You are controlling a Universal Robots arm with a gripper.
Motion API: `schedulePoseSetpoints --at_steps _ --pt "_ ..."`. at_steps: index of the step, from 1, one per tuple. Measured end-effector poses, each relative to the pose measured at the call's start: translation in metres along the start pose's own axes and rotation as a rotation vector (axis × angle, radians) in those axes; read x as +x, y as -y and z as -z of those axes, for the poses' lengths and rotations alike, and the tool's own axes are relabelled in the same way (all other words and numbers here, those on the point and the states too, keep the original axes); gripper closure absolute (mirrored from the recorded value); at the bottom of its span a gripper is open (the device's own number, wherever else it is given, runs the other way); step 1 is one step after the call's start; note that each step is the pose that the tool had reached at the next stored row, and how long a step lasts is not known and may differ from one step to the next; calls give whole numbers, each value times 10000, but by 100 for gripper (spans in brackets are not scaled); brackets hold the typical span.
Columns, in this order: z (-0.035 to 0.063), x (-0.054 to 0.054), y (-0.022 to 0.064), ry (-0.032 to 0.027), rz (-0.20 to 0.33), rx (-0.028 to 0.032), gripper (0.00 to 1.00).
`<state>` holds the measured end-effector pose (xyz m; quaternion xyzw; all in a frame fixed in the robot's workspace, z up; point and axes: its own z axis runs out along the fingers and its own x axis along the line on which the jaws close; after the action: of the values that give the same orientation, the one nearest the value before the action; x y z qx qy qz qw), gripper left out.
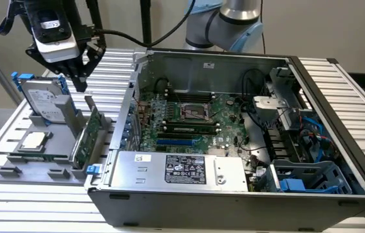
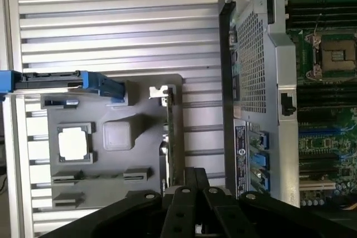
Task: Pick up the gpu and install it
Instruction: 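Pick up the gpu and move the gpu toward the slot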
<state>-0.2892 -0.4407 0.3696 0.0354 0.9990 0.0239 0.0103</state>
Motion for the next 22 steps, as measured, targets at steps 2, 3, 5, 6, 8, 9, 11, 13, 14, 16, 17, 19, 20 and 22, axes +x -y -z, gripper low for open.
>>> schedulePoseSetpoints --at_steps 2,3,5,6,8,9,11,13,14,16,17,19,20,22 --pt "-23 88 22 0 0 0 100" --pt "-34 129 32 0 0 0 100" --pt "-58 201 52 -1 0 0 100" --pt "-72 216 61 -1 -1 1 100" --pt "-88 221 69 0 2 13 100" --pt "-87 221 69 -1 0 8 100" --pt "-87 221 69 -1 1 10 100" --pt "-87 221 69 -1 0 10 100" --pt "-87 221 69 -1 0 10 100" --pt "-87 221 69 -1 0 10 100" --pt "-88 221 69 0 0 9 100" --pt "-88 221 69 -1 0 10 100" --pt "-88 221 69 0 0 10 100" --pt "-88 221 69 0 0 10 100"
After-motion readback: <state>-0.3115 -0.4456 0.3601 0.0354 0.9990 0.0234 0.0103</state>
